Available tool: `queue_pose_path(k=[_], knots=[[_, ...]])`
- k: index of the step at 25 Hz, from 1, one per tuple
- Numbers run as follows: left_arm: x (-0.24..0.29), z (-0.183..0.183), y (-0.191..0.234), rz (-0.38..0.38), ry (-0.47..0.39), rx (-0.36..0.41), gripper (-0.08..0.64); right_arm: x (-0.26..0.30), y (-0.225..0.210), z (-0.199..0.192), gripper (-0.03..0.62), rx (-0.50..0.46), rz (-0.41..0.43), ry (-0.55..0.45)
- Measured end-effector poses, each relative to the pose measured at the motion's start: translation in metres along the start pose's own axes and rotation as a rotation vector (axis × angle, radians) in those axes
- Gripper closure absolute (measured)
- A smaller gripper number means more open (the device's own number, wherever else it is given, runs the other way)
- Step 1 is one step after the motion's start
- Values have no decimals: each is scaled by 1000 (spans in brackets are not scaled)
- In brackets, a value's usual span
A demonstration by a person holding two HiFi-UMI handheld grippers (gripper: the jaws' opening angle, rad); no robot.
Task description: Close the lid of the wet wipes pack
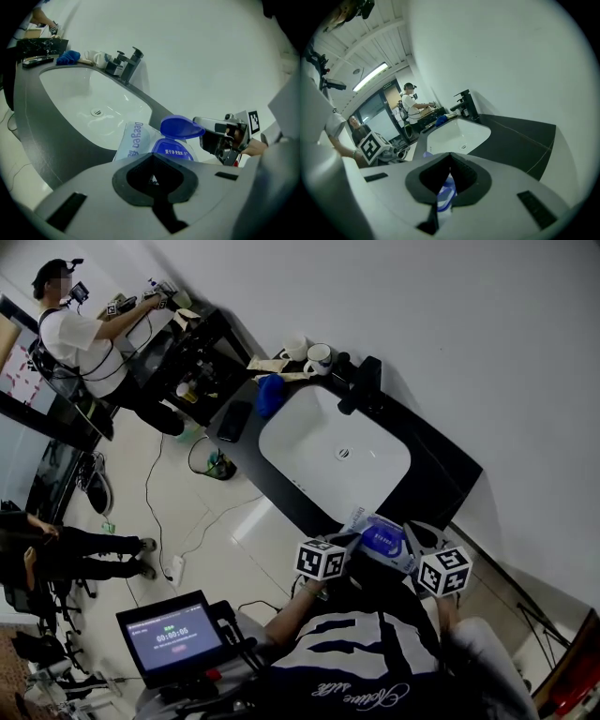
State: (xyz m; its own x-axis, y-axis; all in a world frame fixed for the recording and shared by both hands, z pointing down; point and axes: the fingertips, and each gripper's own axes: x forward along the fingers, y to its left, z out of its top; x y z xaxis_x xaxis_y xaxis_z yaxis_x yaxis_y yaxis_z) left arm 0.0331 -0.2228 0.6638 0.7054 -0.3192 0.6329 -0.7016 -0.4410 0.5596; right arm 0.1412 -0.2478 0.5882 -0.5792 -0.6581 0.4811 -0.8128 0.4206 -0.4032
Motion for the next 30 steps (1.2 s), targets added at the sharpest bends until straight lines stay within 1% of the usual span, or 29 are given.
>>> queue_pose_path(k=[5, 11, 15, 21, 24, 30], knots=[[-7, -3, 7, 10, -14, -8, 560, 3, 19, -36, 594, -7, 19, 71], [-12, -5, 16, 10, -31, 0, 559, 20, 18, -73, 594, -27, -9, 150], [-15, -5, 18, -8, -43, 15, 559, 29, 13, -81, 594, -50, -50, 172], [-25, -3, 16, -34, -46, 39, 559, 37, 10, -87, 594, -84, -116, 236], [-38, -1, 10, -52, -40, 48, 559, 32, 17, -82, 594, -101, -137, 237], [-41, -8, 9, -81, -29, 85, 559, 34, 13, -87, 594, -160, -186, 230]])
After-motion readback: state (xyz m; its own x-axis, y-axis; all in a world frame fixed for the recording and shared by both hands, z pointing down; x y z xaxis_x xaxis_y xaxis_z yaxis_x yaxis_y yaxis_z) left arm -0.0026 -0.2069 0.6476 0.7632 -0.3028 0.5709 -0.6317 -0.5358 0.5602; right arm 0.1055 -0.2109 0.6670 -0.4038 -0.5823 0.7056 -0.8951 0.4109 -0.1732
